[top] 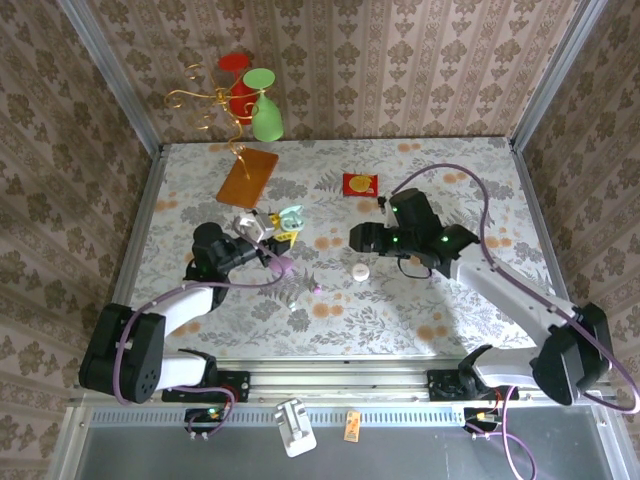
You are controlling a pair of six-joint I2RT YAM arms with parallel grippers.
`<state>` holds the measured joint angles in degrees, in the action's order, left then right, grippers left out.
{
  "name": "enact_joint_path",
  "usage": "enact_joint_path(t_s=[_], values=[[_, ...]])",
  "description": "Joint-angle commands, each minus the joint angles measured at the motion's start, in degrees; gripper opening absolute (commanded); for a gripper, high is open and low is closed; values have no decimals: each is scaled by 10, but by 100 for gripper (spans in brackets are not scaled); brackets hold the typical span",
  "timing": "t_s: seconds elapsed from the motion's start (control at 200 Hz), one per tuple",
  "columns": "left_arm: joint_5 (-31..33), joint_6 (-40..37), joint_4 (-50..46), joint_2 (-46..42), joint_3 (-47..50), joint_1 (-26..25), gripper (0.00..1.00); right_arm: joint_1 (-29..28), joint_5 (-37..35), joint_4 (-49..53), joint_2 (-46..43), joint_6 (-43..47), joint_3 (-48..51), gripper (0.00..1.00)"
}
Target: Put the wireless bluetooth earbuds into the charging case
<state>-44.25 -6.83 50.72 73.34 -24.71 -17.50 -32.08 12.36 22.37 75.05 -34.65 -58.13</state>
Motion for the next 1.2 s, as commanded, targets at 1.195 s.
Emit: enact_joint_path(t_s=[1.195], values=[[54,119,13,-54,0,99,27,-288,-220,11,429,235,-222,70]])
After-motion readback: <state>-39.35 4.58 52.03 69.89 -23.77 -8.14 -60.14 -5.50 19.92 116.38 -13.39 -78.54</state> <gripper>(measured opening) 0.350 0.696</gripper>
